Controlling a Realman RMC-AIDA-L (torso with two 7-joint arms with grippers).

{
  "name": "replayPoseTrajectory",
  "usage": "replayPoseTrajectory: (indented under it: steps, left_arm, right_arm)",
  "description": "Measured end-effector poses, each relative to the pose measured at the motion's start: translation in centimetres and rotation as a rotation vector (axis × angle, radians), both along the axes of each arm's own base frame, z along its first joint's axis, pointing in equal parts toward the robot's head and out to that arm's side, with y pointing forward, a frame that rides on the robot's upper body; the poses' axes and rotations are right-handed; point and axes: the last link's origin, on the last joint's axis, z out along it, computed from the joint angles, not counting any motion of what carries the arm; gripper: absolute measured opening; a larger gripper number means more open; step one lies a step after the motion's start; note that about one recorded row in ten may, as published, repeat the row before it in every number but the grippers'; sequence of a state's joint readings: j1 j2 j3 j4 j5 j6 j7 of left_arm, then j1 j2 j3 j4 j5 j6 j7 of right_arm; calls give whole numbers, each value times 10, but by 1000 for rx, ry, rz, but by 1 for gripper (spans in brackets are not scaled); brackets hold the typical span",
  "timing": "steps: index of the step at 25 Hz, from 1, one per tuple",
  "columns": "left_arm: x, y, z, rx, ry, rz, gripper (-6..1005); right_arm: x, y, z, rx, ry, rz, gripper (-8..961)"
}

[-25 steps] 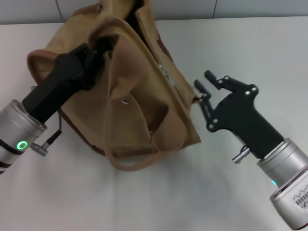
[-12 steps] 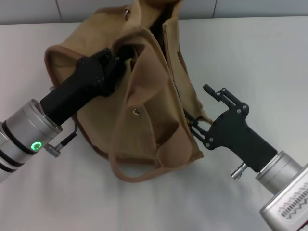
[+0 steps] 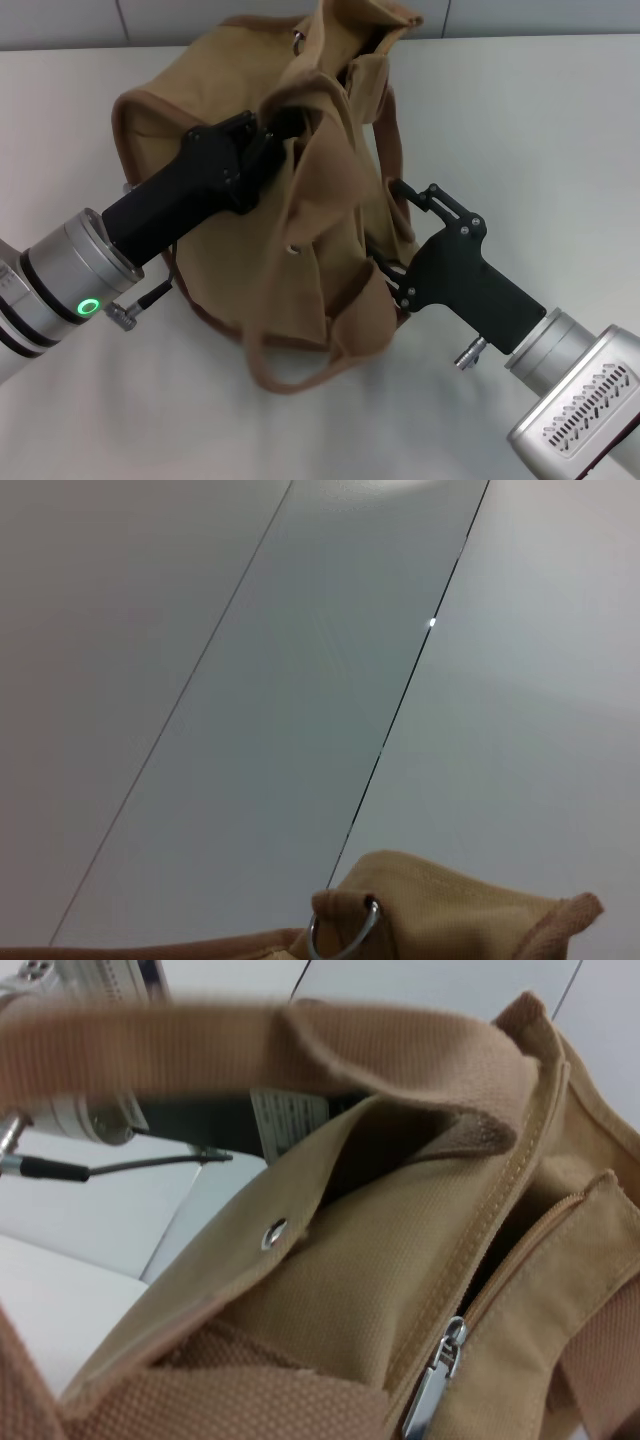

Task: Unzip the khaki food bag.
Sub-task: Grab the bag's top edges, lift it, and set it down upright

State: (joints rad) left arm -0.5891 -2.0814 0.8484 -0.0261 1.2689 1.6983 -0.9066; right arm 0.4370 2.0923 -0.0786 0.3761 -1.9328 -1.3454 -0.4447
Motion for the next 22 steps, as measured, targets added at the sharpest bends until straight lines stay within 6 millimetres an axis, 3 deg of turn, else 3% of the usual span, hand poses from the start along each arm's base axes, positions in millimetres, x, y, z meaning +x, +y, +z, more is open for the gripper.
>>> replayPoseTrajectory:
  steps: [10, 22]
  left_arm:
    - [1, -1, -1, -8, 5, -10, 145]
    - [0, -1, -2, -10, 8, -9, 149]
  right_arm:
    - [-14, 3, 2, 13, 54, 33, 666]
    - [-16, 2, 6, 32, 82, 41, 665]
